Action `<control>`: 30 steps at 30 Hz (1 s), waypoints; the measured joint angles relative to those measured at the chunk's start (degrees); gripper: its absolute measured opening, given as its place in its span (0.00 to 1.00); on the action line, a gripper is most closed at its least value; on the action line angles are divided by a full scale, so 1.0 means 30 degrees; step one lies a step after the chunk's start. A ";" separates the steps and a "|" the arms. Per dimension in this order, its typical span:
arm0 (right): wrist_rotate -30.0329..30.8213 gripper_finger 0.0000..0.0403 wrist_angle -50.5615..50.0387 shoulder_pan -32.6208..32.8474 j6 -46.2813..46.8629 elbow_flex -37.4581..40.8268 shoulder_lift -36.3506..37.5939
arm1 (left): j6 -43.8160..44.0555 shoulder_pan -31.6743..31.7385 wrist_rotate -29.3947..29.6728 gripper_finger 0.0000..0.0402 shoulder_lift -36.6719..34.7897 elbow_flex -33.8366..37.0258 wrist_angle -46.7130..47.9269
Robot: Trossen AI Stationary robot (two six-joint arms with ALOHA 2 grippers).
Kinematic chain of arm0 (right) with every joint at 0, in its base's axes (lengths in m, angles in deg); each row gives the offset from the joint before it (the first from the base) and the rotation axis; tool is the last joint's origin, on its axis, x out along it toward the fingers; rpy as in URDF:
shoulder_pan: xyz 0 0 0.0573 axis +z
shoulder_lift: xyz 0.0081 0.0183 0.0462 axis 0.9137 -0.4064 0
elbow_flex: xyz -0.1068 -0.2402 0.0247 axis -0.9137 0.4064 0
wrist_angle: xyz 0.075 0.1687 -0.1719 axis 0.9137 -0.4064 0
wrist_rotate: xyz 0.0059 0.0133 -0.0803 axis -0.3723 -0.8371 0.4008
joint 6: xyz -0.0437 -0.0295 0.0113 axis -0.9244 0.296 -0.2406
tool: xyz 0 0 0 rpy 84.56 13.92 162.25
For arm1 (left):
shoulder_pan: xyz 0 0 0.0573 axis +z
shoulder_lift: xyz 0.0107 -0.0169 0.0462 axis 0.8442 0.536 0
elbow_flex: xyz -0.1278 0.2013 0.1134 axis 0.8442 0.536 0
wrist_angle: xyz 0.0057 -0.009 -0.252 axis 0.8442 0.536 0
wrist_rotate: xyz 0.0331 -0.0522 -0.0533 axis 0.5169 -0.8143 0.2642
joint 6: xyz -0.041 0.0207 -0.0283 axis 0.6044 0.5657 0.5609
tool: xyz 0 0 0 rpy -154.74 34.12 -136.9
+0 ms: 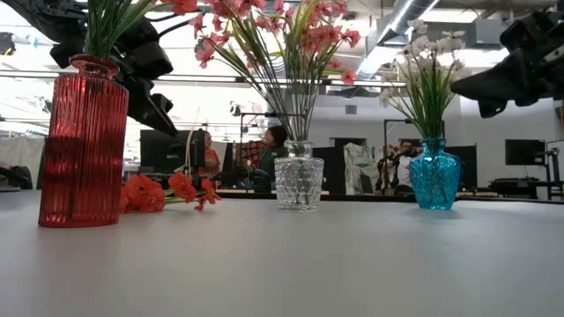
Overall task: Sort flowers into vase by color
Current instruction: Put the red flowers into the red vase
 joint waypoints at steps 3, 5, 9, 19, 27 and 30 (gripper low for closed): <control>-0.0585 0.06 0.1489 -0.0470 -0.0016 0.0452 0.0000 | -0.0070 0.0000 -0.0007 0.30 0.0000 0.0000 0.0084; -0.1379 0.06 0.2712 -0.0721 -0.0538 0.0887 0.0000 | -0.0077 0.0000 -0.0005 0.30 0.0000 0.0000 0.0084; -0.2141 0.08 0.3417 -0.1244 -0.1101 0.1209 0.0000 | -0.0084 0.0000 -0.0007 0.30 0.0000 0.0000 0.0117; -0.2572 0.08 0.3308 -0.2283 -0.1422 0.1224 0.0000 | -0.0722 0.0006 -0.0015 0.30 0.0000 0.0000 0.1282; -0.2565 0.11 0.3272 -0.2497 -0.1466 0.1239 0.0000 | -0.1731 0.0000 0.0000 0.30 0.1478 0.0000 0.2124; -0.2565 0.11 0.3264 -0.2497 -0.1458 0.1239 0.0000 | -0.1683 0.0000 0.0007 0.30 0.2407 0.0000 0.2251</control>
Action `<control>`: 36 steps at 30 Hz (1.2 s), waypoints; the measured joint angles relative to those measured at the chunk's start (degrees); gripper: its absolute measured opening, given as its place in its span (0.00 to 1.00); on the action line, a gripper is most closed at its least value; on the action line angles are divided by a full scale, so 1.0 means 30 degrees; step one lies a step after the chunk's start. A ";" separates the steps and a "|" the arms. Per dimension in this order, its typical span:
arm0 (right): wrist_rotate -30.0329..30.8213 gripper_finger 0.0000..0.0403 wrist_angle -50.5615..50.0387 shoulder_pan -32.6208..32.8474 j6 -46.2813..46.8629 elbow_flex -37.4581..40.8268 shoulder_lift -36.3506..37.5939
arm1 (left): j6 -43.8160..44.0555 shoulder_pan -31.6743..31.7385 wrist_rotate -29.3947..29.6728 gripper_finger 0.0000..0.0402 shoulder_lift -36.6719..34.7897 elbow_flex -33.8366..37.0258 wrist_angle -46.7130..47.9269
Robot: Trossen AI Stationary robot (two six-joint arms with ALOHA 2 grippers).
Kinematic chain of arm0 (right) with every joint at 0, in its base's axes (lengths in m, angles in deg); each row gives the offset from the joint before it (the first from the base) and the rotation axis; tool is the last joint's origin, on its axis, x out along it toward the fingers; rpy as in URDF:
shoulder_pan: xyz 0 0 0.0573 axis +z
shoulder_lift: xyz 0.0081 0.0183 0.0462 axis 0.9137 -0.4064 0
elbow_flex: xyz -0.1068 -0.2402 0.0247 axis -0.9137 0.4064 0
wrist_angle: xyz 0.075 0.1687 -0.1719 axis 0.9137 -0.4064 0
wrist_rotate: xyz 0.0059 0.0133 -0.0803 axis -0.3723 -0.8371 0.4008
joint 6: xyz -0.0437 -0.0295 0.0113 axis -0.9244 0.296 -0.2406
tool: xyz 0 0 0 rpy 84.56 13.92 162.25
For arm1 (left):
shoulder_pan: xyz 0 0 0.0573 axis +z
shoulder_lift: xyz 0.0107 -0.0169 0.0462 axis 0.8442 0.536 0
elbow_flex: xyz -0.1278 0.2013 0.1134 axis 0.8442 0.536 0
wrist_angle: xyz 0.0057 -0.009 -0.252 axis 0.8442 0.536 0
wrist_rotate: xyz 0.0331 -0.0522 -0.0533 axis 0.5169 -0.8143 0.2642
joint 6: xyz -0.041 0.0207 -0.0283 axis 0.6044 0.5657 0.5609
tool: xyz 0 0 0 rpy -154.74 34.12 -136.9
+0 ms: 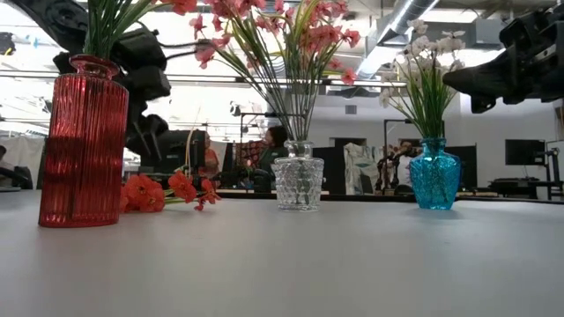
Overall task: Sort flowers into vase by color
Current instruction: Put the red flowers into the red vase
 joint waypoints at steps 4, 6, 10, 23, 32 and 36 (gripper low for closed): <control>0.0000 0.11 0.0000 0.0007 0.0000 0.0007 0.0000 | -0.0404 -0.0066 0.0029 0.30 0.1075 0.0000 0.0645; 0.0007 0.11 -0.0005 0.0007 0.0002 0.0007 0.0000 | -0.0397 -0.0197 0.0034 0.30 0.1440 0.0000 0.0835; 0.0007 0.11 -0.0007 0.0007 0.0007 0.0007 0.0000 | -0.0579 -0.0455 0.0569 0.30 0.1762 0.0000 0.1066; 0.0022 0.12 -0.0015 0.0007 0.0051 0.0022 0.0000 | 0.1684 -0.0554 0.2066 0.30 0.1761 -0.0434 0.1863; 0.0029 0.12 -0.0015 0.0007 0.0044 0.0022 0.0000 | 0.2532 -0.0605 0.2091 0.45 0.1761 -0.1938 0.3166; 0.0031 0.12 -0.0015 0.0007 0.0036 0.0031 0.0000 | 0.0767 -0.0916 0.2501 0.52 0.1761 -0.1938 0.3466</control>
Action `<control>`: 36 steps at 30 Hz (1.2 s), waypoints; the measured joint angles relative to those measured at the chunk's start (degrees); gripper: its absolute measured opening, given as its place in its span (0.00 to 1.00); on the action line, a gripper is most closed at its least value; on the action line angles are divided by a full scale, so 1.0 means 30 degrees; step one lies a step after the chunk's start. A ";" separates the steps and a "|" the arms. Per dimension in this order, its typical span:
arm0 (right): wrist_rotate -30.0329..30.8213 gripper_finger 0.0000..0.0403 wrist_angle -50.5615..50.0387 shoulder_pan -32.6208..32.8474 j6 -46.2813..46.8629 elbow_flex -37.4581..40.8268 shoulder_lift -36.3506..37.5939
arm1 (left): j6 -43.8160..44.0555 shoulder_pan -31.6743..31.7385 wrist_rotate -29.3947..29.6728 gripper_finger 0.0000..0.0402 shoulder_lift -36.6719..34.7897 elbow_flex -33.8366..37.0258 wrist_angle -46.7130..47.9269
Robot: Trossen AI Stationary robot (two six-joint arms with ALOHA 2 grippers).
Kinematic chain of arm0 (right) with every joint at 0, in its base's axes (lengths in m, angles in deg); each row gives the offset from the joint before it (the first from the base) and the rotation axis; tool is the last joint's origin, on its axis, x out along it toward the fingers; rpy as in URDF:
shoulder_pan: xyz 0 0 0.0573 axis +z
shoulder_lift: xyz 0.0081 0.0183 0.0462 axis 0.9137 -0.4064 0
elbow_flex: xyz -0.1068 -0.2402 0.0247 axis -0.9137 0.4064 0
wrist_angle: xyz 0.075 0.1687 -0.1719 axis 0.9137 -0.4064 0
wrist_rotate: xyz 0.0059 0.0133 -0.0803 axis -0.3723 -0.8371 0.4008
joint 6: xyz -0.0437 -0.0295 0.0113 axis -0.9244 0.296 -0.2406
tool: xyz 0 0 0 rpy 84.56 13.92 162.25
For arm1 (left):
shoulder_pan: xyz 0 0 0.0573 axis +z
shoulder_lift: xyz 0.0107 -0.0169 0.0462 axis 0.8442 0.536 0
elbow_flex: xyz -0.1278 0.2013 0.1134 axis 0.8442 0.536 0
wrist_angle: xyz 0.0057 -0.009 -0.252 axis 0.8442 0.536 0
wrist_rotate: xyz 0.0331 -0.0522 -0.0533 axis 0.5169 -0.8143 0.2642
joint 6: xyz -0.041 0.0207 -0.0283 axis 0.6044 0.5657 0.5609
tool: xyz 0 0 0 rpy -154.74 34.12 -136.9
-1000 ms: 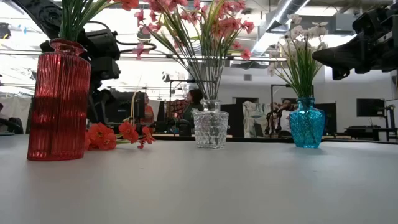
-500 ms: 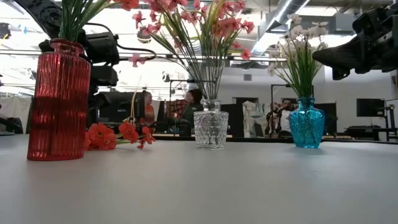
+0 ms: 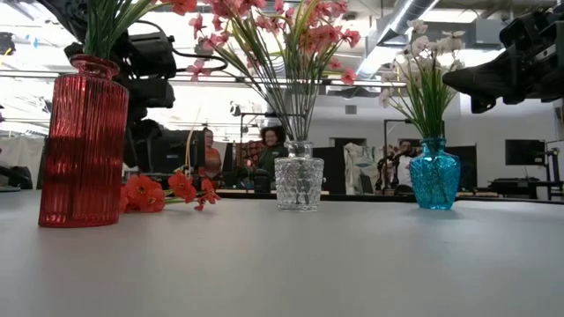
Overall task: Sort flowers into vase by color
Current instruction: Put the red flowers into the red vase
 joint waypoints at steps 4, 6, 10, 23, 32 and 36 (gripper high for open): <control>0.0006 0.12 0.0000 0.0000 -0.0007 0.0006 0.0000 | -0.2166 -0.0379 0.0853 0.54 0.0043 0.0000 0.0532; 0.0004 0.12 0.0000 0.0000 -0.0018 0.0006 0.0000 | -0.2809 -0.0531 0.1050 0.54 0.0248 0.0000 0.0668; 0.0006 0.12 -0.0006 0.0000 -0.0029 0.0006 -0.0007 | -0.3797 -0.0802 0.1186 0.54 0.1161 0.0000 0.0939; 0.0012 0.12 -0.0007 0.0000 -0.0022 0.0006 0.0000 | -0.5344 -0.2016 0.3339 0.54 0.4671 -0.0020 -0.0432; 0.0006 0.12 -0.0007 0.0003 -0.0007 0.0006 -0.0005 | -0.5390 -0.2326 0.3801 0.47 0.5052 -0.0073 -0.0531; 0.0006 0.12 -0.0007 0.0001 -0.0007 0.0006 -0.0007 | -0.5304 -0.2326 0.3882 0.32 0.5064 -0.0066 -0.0625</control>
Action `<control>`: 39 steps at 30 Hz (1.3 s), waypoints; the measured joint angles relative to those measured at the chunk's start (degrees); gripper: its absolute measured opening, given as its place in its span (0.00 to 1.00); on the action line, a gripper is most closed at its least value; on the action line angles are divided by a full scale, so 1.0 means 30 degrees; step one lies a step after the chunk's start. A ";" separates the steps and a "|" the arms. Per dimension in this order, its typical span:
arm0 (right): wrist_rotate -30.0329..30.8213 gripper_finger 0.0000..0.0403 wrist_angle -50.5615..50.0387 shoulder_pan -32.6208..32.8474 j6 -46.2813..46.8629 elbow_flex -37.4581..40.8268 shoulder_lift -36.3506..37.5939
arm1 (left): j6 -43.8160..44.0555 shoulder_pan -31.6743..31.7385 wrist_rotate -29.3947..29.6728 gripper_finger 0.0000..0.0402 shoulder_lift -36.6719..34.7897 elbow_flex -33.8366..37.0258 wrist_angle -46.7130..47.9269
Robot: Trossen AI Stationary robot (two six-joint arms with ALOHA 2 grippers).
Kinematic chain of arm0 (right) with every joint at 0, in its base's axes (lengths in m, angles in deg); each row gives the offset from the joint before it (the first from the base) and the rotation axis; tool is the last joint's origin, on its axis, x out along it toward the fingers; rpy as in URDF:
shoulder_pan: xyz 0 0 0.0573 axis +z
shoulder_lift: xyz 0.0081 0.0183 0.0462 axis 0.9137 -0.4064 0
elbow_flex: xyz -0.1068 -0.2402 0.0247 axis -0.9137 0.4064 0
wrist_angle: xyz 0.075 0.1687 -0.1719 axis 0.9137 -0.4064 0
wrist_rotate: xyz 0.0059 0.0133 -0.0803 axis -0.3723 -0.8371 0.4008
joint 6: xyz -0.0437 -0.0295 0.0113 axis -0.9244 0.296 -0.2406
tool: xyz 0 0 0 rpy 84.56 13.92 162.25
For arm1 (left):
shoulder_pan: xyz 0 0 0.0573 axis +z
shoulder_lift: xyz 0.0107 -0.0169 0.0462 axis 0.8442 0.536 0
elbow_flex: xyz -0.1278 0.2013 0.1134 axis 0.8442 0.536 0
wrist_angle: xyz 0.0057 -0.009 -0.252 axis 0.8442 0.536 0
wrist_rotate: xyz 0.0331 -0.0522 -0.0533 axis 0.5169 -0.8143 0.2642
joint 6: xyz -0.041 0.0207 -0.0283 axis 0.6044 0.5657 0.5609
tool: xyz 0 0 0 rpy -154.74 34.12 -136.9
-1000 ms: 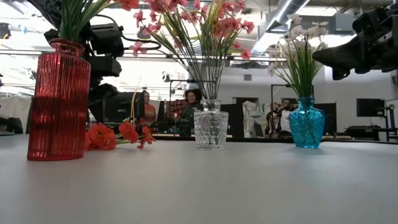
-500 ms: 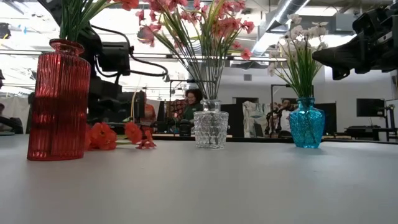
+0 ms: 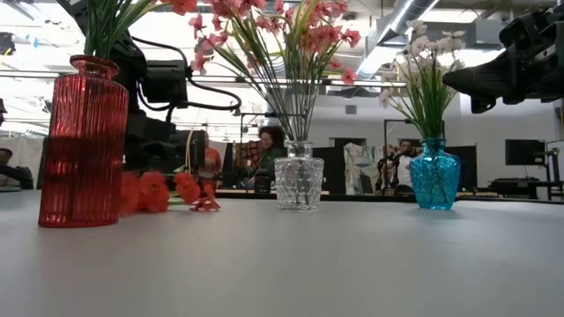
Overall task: Sort flowers into vase by color
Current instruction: Put the red flowers into the red vase
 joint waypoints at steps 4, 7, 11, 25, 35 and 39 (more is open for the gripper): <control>0.0000 0.12 0.0000 -0.0001 0.0001 0.0000 0.0000 | 0.0566 0.0003 0.0137 0.16 0.0007 0.0000 -0.0093; 0.0000 0.12 0.0000 0.0005 -0.0001 0.0000 0.0006 | 0.1265 0.0007 0.0196 0.04 0.0015 0.0000 -0.0126; 0.0000 0.12 0.0000 0.0000 0.0004 0.0000 0.0000 | 0.2146 0.0007 0.0174 0.02 -0.0198 0.0026 -0.0010; 0.0000 0.12 0.0000 0.0007 -0.0001 0.0000 0.0002 | 0.5042 -0.0044 0.1847 0.00 -0.6888 0.0117 0.0969; 0.0000 0.12 0.0000 0.0007 -0.0001 0.0000 0.0003 | 0.6193 -0.0044 0.6236 0.00 -1.1699 0.0102 0.0360; 0.0000 0.12 0.0000 0.0007 -0.0001 0.0000 0.0003 | 0.6347 -0.0036 0.7065 0.00 -1.3096 0.0092 0.0362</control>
